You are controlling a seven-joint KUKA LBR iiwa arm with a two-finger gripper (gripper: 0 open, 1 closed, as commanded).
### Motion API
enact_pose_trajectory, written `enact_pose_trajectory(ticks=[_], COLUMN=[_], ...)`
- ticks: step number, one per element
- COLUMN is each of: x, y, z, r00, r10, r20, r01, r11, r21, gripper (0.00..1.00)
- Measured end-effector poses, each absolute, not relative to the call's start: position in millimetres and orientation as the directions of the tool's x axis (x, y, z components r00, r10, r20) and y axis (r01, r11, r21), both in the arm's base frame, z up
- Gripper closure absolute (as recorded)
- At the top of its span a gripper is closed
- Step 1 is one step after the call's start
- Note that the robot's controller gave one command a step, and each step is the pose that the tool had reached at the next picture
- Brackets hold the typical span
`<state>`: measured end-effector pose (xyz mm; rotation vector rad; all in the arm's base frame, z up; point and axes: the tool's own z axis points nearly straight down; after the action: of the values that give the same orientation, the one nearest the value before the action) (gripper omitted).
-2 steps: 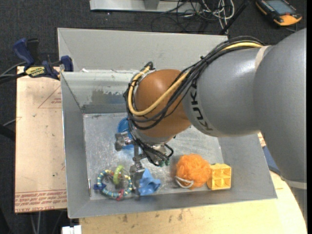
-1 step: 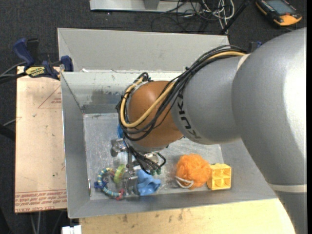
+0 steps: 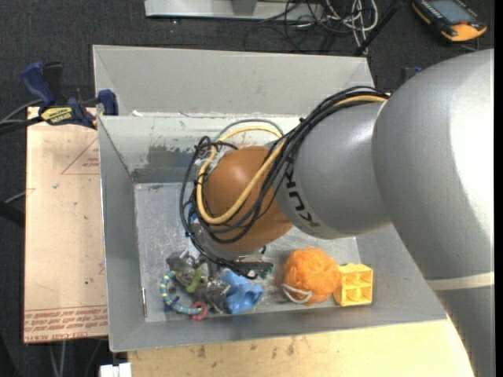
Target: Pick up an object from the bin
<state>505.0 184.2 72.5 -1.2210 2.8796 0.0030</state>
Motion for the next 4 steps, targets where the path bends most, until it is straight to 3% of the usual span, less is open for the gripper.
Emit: enact_pose_trajectory(ticks=[2, 3, 4], x=[504.7, 513.2, 499.4], y=[184.2, 201.3, 192.0], z=[73.5, 109.9, 141.3], r00=[-0.694, -0.644, -0.633], r10=[-0.720, -0.765, -0.774], r20=[-0.013, -0.009, 0.006], r01=[-0.720, -0.765, -0.774], r11=[0.694, 0.644, 0.633], r21=[-0.003, -0.003, 0.007], gripper=[1.00, 1.00, 1.00])
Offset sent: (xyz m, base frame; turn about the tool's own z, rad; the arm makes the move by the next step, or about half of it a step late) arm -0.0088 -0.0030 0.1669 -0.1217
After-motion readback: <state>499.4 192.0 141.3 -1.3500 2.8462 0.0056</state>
